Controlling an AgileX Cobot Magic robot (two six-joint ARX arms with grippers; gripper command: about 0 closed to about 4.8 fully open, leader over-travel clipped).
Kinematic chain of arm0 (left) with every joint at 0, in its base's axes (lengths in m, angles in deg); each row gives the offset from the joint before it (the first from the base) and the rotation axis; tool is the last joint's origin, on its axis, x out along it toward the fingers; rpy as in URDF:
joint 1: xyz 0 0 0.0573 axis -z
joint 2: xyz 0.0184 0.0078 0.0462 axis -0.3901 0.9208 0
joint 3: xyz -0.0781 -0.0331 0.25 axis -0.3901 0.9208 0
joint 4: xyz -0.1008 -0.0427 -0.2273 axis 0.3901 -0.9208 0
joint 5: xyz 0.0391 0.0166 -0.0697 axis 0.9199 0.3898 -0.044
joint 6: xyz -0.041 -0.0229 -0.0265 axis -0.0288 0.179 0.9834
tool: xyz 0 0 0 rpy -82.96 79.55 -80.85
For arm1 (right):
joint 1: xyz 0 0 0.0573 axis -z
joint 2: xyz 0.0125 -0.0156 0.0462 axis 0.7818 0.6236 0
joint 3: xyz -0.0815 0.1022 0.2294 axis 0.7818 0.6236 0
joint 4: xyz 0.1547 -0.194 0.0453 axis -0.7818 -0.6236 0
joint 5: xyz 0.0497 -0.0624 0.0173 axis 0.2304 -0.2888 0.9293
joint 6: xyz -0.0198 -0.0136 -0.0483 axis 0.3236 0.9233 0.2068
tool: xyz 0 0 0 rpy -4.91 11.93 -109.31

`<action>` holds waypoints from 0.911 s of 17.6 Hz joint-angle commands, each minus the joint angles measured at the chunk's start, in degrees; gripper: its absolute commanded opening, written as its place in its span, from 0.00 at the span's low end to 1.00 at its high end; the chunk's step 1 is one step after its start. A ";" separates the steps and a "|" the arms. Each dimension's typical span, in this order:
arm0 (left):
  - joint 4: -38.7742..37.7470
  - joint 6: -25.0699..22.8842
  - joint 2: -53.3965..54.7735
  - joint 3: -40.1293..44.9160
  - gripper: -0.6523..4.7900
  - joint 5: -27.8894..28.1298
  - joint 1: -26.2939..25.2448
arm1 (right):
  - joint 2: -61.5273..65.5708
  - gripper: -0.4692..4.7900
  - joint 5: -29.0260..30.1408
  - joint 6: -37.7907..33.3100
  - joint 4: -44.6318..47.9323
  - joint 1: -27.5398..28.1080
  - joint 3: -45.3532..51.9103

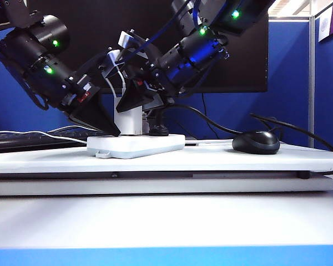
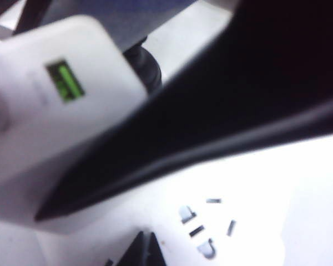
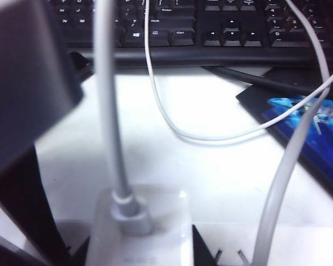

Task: Unplug the white charger from the socket, then place it next to the socket.

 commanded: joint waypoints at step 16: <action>-2.38 0.33 1.75 0.39 0.11 1.92 0.11 | -2.84 0.09 3.80 -3.76 8.35 0.44 -1.22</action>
